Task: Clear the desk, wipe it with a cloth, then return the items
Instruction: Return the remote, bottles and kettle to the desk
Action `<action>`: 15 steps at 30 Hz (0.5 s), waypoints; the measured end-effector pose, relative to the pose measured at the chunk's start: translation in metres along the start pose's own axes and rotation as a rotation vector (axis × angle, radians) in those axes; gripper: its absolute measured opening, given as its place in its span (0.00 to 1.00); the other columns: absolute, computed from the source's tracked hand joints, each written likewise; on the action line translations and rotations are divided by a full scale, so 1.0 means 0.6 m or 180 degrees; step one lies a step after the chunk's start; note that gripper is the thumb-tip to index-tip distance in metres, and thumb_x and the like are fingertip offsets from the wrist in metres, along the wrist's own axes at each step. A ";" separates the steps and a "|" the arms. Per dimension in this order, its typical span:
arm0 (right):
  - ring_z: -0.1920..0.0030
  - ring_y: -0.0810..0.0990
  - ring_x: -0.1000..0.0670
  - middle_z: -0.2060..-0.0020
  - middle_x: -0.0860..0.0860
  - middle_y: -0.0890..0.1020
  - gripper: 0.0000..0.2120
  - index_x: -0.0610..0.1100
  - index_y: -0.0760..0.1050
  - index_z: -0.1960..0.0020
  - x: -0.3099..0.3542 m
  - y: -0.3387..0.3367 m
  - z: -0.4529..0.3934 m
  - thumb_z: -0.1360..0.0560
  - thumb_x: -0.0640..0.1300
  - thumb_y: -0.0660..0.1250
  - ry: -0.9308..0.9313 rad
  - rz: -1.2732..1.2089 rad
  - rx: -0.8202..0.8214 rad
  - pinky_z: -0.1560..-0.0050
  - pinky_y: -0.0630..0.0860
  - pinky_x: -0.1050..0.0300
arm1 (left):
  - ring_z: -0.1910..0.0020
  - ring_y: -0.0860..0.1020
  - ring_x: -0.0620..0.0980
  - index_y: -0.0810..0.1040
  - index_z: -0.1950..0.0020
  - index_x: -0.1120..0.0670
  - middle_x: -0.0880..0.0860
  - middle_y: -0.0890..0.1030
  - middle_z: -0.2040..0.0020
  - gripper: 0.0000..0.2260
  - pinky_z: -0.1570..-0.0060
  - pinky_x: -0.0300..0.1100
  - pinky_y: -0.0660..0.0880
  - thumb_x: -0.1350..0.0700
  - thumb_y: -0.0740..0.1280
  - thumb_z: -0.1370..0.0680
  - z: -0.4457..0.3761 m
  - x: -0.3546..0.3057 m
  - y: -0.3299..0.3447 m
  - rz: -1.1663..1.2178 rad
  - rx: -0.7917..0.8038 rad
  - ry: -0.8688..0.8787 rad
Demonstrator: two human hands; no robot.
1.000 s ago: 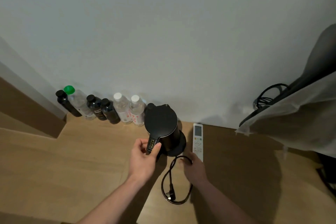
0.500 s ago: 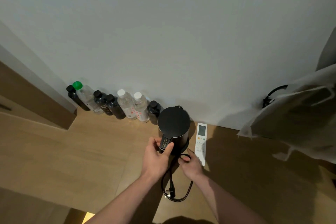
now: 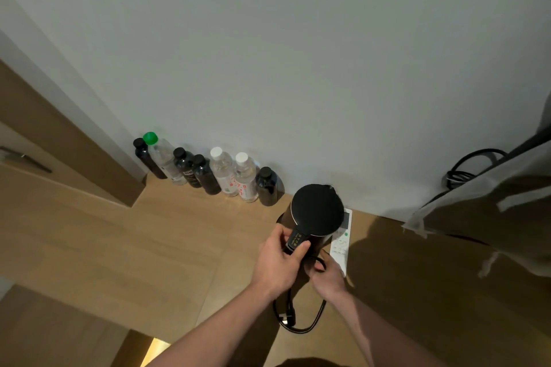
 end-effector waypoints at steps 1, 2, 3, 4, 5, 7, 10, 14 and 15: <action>0.36 0.80 0.47 0.44 0.54 0.82 0.16 0.56 0.75 0.33 -0.002 0.000 0.001 0.20 0.49 0.71 -0.0051 0.0020 0.0013 0.34 0.77 0.45 | 0.58 0.79 0.39 0.75 0.50 0.45 0.44 0.82 0.57 0.10 0.61 0.36 0.77 0.45 0.74 0.23 0.001 0.000 0.002 -0.0045 0.0039 0.0026; 0.37 0.80 0.47 0.44 0.54 0.82 0.16 0.58 0.74 0.34 -0.005 -0.001 0.000 0.21 0.49 0.71 -0.0099 0.0040 0.0009 0.34 0.77 0.44 | 0.57 0.79 0.39 0.75 0.49 0.45 0.44 0.81 0.56 0.10 0.61 0.35 0.77 0.45 0.74 0.23 0.002 -0.001 0.004 -0.0091 0.0054 0.0064; 0.36 0.80 0.47 0.43 0.55 0.82 0.17 0.59 0.74 0.34 -0.006 -0.002 0.002 0.21 0.48 0.71 -0.0096 0.0018 -0.0002 0.34 0.76 0.45 | 0.57 0.79 0.39 0.75 0.49 0.45 0.44 0.81 0.56 0.10 0.62 0.34 0.76 0.45 0.74 0.23 0.004 -0.001 0.005 -0.0118 0.0042 0.0101; 0.35 0.79 0.47 0.43 0.55 0.82 0.19 0.58 0.73 0.32 -0.005 -0.005 0.005 0.21 0.47 0.71 -0.0093 -0.0044 -0.0020 0.34 0.76 0.46 | 0.57 0.79 0.39 0.75 0.49 0.45 0.44 0.81 0.56 0.10 0.62 0.33 0.75 0.45 0.74 0.23 0.006 -0.002 0.005 -0.0119 0.0010 0.0123; 0.34 0.79 0.47 0.42 0.53 0.82 0.22 0.56 0.72 0.30 -0.009 -0.006 0.005 0.21 0.45 0.72 -0.0048 -0.0134 -0.0033 0.33 0.76 0.48 | 0.58 0.79 0.40 0.75 0.50 0.46 0.44 0.81 0.56 0.09 0.63 0.33 0.75 0.46 0.74 0.22 0.009 -0.001 0.005 -0.0102 -0.0034 0.0129; 0.31 0.77 0.46 0.35 0.49 0.80 0.30 0.50 0.67 0.22 -0.014 -0.010 0.006 0.21 0.43 0.73 0.0029 -0.0300 -0.0054 0.31 0.73 0.50 | 0.61 0.79 0.40 0.75 0.51 0.46 0.44 0.81 0.57 0.09 0.65 0.32 0.73 0.47 0.74 0.22 0.012 0.000 0.001 -0.0043 -0.0143 0.0093; 0.30 0.76 0.45 0.29 0.48 0.76 0.35 0.50 0.61 0.19 -0.021 -0.016 0.012 0.21 0.45 0.72 -0.0030 -0.0269 -0.0120 0.34 0.76 0.54 | 0.61 0.78 0.40 0.75 0.51 0.47 0.45 0.81 0.59 0.09 0.65 0.32 0.72 0.48 0.74 0.22 0.011 0.010 -0.010 0.0062 -0.0285 0.0020; 0.29 0.74 0.45 0.22 0.48 0.68 0.40 0.53 0.57 0.18 -0.009 -0.027 0.020 0.23 0.45 0.75 -0.0418 -0.0111 -0.0343 0.35 0.79 0.50 | 0.64 0.77 0.41 0.75 0.54 0.49 0.46 0.81 0.61 0.10 0.64 0.37 0.74 0.47 0.74 0.22 -0.002 0.020 -0.024 0.0145 -0.0402 -0.0084; 0.27 0.72 0.45 0.21 0.49 0.64 0.43 0.54 0.56 0.17 -0.003 -0.029 0.021 0.25 0.46 0.77 -0.0546 -0.0022 -0.0388 0.31 0.76 0.47 | 0.66 0.76 0.41 0.75 0.54 0.49 0.47 0.81 0.62 0.10 0.65 0.36 0.73 0.48 0.74 0.22 -0.007 0.020 -0.028 0.0168 -0.0380 -0.0109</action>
Point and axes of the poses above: each hand's wrist, its own z-axis away from the middle knuckle, its own y-axis out of the palm, x = y × z, the point moved 2 cm from there along -z, towards the middle knuckle
